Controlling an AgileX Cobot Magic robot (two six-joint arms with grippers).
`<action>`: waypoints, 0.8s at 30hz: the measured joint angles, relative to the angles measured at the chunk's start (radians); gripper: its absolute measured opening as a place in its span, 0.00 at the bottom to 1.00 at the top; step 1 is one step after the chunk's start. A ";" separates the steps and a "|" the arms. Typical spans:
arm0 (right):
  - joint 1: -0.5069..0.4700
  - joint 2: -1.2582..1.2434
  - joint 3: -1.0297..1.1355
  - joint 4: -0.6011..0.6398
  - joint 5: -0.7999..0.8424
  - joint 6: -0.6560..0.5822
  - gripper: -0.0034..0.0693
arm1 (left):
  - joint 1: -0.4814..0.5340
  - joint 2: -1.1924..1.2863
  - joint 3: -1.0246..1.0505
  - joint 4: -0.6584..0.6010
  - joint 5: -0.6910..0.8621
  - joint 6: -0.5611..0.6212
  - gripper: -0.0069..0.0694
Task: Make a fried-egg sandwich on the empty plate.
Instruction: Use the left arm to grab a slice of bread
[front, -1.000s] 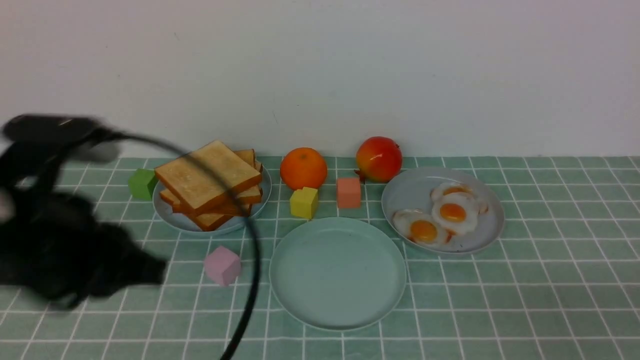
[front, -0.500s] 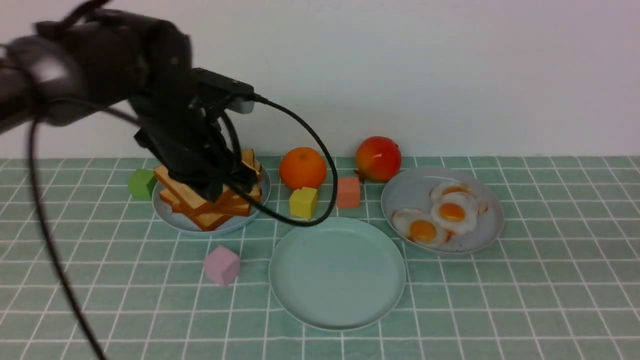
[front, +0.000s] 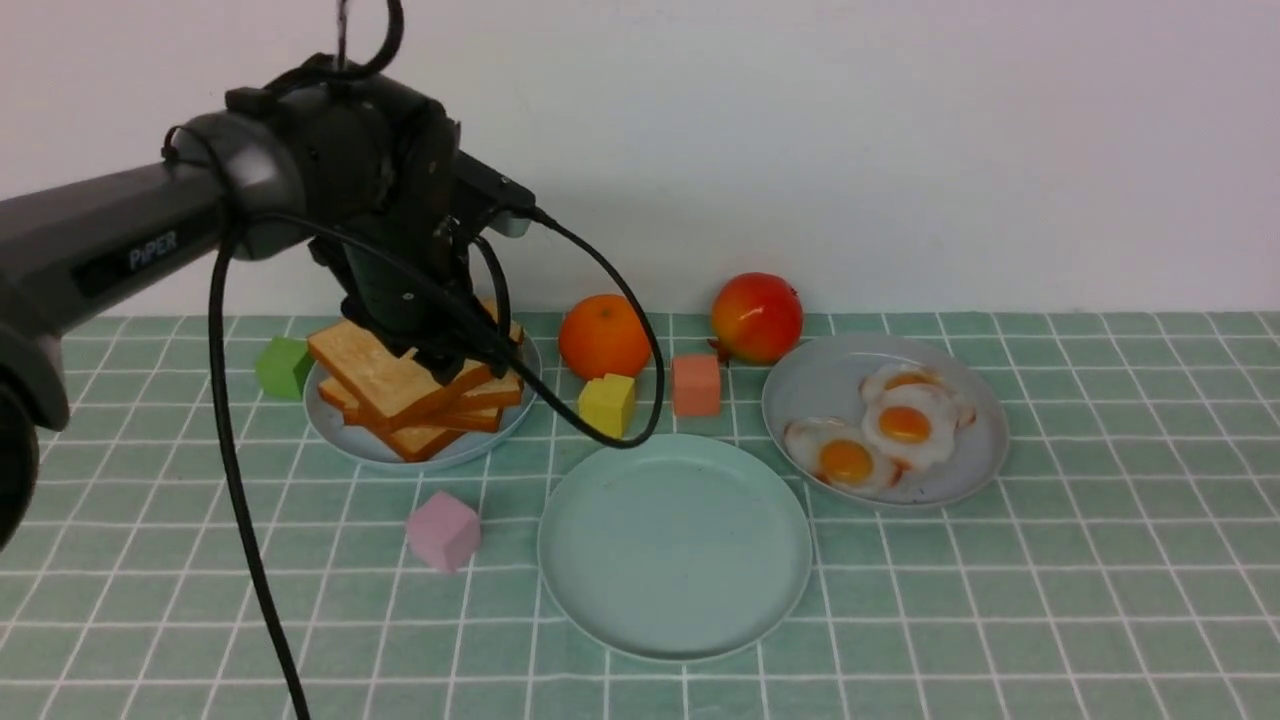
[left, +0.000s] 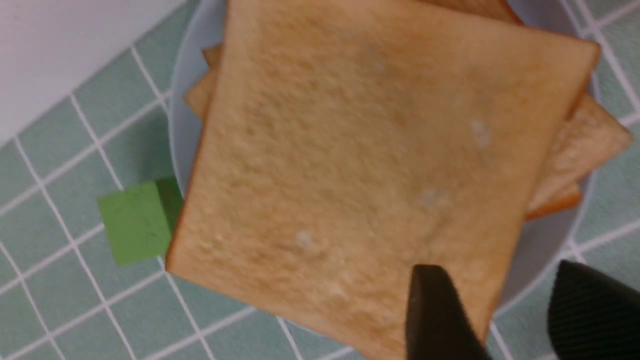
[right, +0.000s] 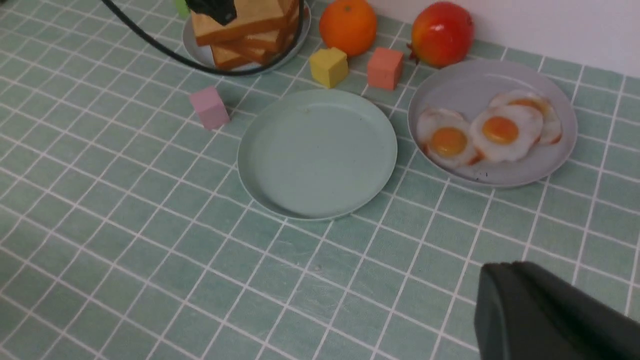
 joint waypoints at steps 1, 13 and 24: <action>0.000 0.000 0.000 0.000 -0.001 0.000 0.05 | 0.000 0.013 -0.001 0.003 -0.002 0.000 0.62; 0.000 0.000 0.000 0.050 -0.001 0.000 0.06 | -0.003 0.076 -0.002 0.053 -0.003 0.003 0.66; 0.000 0.000 0.000 0.074 0.000 0.000 0.07 | -0.004 0.080 -0.008 0.077 0.001 0.006 0.19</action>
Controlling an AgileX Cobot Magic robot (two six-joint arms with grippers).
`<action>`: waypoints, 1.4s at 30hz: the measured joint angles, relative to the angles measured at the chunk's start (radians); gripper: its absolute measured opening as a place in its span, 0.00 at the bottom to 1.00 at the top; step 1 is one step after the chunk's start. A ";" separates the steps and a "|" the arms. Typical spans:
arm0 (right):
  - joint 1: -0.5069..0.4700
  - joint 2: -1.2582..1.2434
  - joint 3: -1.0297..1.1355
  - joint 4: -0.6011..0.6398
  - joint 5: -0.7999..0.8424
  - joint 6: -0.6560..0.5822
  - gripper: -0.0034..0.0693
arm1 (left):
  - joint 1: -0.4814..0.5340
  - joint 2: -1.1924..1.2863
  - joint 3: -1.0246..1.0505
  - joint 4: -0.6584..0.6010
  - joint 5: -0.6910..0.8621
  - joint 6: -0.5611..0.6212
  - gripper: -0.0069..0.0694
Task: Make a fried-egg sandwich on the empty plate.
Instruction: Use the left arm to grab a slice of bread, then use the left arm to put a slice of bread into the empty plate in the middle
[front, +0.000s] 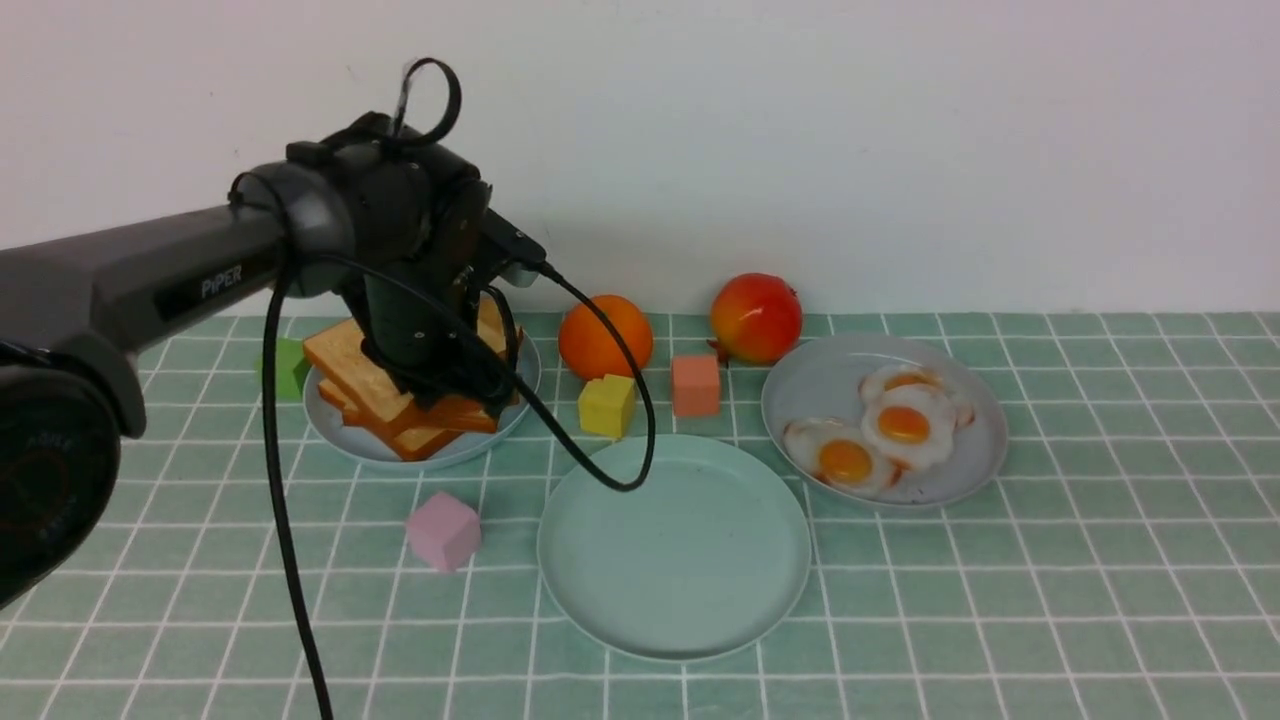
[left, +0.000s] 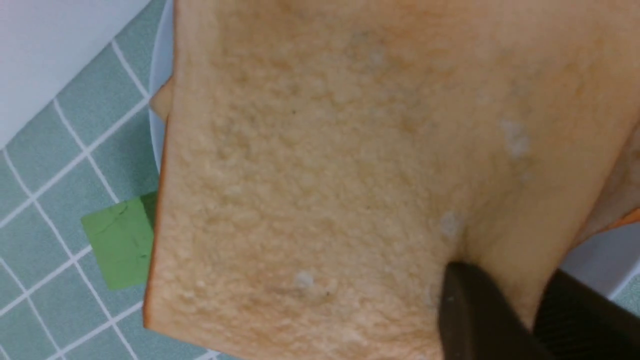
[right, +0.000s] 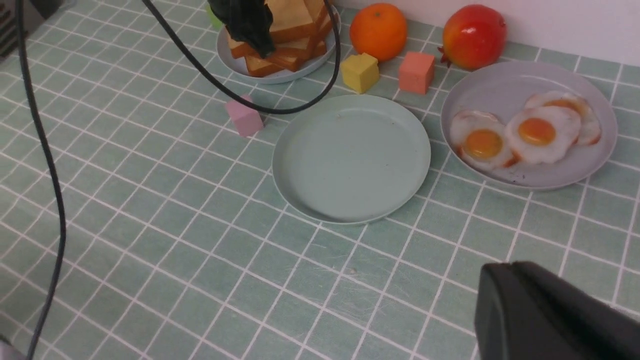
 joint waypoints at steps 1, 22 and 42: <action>0.000 0.000 0.000 0.001 0.000 0.000 0.07 | 0.000 -0.010 0.000 0.000 0.002 0.000 0.19; 0.000 0.000 0.000 -0.029 0.078 0.000 0.09 | -0.388 -0.208 0.265 -0.114 -0.149 0.037 0.19; 0.000 0.000 0.000 -0.029 0.129 0.000 0.10 | -0.415 -0.131 0.271 -0.118 -0.153 0.037 0.45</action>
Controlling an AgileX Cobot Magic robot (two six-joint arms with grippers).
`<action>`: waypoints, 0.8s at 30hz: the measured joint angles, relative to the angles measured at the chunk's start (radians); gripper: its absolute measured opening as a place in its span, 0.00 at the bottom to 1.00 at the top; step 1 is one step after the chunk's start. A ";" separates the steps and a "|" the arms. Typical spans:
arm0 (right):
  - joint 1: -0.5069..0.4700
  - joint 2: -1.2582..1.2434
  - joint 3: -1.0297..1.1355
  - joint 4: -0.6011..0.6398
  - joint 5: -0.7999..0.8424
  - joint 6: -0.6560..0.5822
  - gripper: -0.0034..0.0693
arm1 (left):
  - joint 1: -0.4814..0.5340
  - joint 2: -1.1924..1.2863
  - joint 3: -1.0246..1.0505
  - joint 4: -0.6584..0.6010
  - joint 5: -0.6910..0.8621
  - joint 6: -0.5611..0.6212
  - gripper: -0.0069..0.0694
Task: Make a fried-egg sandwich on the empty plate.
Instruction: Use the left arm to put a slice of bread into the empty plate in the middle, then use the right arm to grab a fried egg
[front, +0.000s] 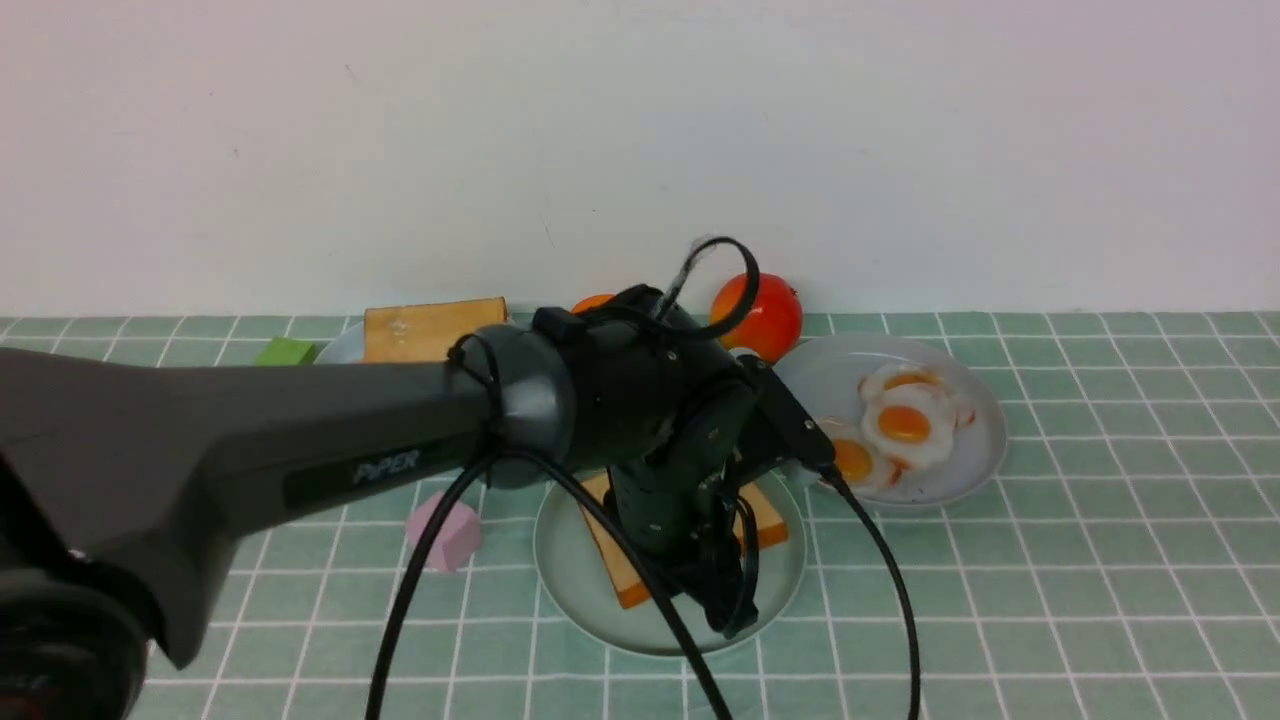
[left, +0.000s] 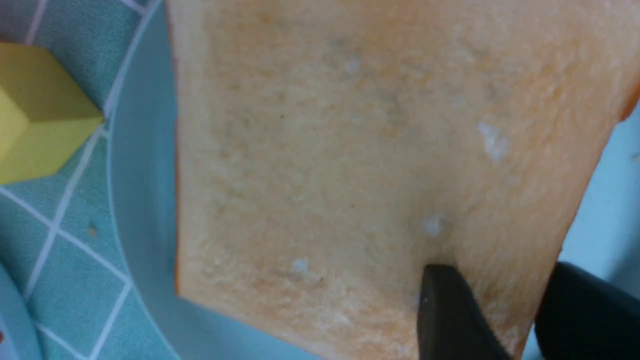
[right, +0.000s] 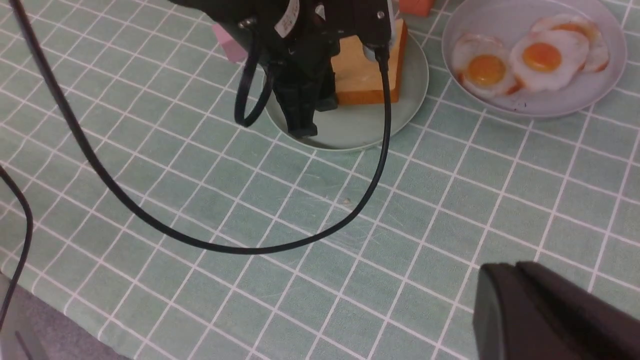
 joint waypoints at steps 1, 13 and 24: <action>0.000 0.000 0.000 0.000 0.000 0.000 0.10 | 0.000 -0.007 0.000 -0.003 0.002 0.000 0.46; 0.000 0.000 0.000 -0.003 0.000 0.000 0.11 | 0.000 -0.048 0.000 -0.027 0.049 0.000 0.47; -0.001 0.265 -0.006 -0.026 -0.099 0.051 0.13 | 0.000 -0.368 -0.047 -0.102 0.183 -0.121 0.18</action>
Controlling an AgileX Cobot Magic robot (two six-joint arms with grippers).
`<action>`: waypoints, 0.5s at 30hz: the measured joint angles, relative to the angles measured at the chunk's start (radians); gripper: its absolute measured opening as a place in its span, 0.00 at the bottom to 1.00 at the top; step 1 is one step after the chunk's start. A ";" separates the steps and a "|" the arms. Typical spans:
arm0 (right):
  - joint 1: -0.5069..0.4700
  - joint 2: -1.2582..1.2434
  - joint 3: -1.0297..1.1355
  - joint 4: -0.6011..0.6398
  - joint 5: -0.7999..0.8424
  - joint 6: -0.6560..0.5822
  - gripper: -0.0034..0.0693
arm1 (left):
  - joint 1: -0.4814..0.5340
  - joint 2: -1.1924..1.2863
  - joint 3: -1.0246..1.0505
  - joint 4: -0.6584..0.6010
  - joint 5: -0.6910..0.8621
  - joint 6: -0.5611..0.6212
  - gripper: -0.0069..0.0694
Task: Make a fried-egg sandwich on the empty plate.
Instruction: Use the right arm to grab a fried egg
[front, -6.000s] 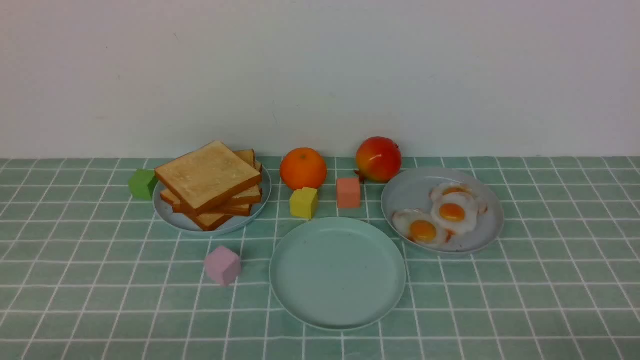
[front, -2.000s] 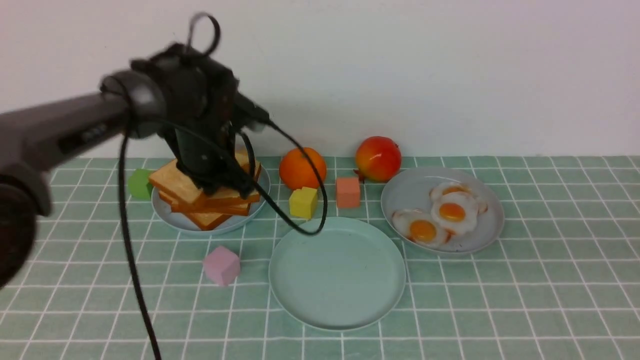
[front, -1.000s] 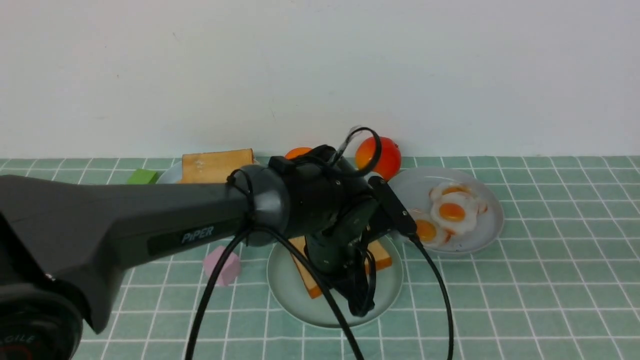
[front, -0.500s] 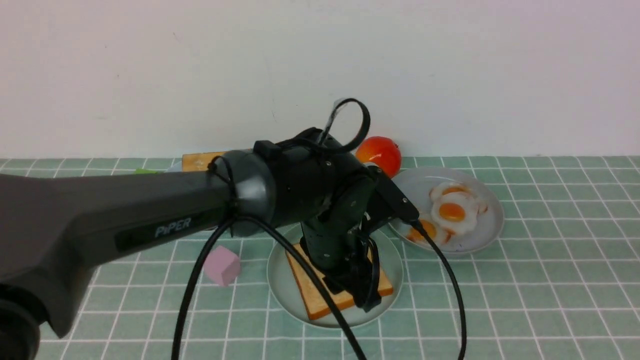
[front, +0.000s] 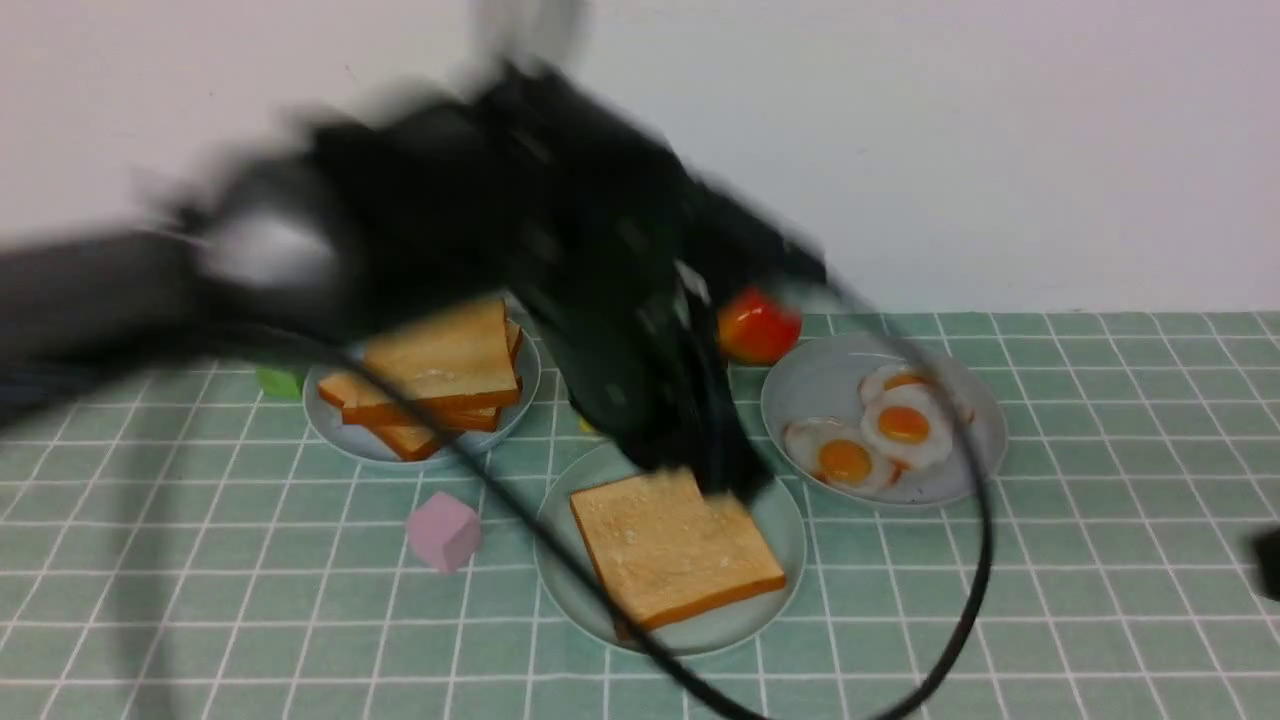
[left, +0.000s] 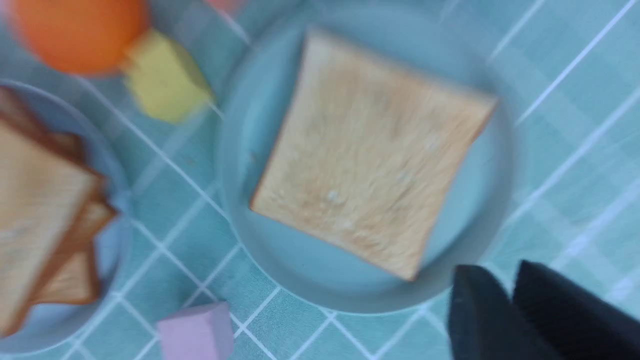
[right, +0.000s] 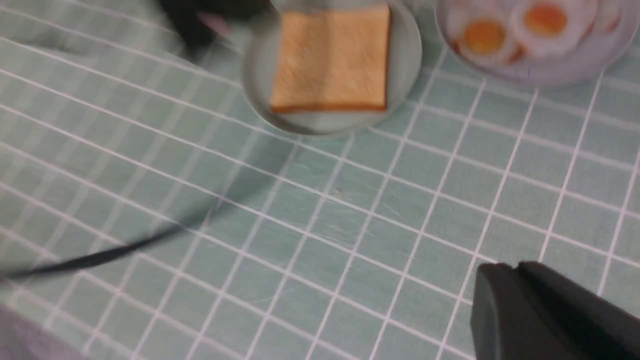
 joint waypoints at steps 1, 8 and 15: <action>-0.005 0.068 -0.001 -0.015 -0.043 0.003 0.14 | 0.000 -0.064 0.010 -0.012 -0.003 -0.007 0.11; -0.146 0.429 -0.089 0.010 -0.167 0.027 0.17 | 0.000 -0.537 0.283 -0.116 -0.093 -0.019 0.07; -0.230 0.757 -0.240 0.180 -0.216 0.020 0.29 | -0.001 -0.975 0.687 -0.148 -0.377 -0.019 0.07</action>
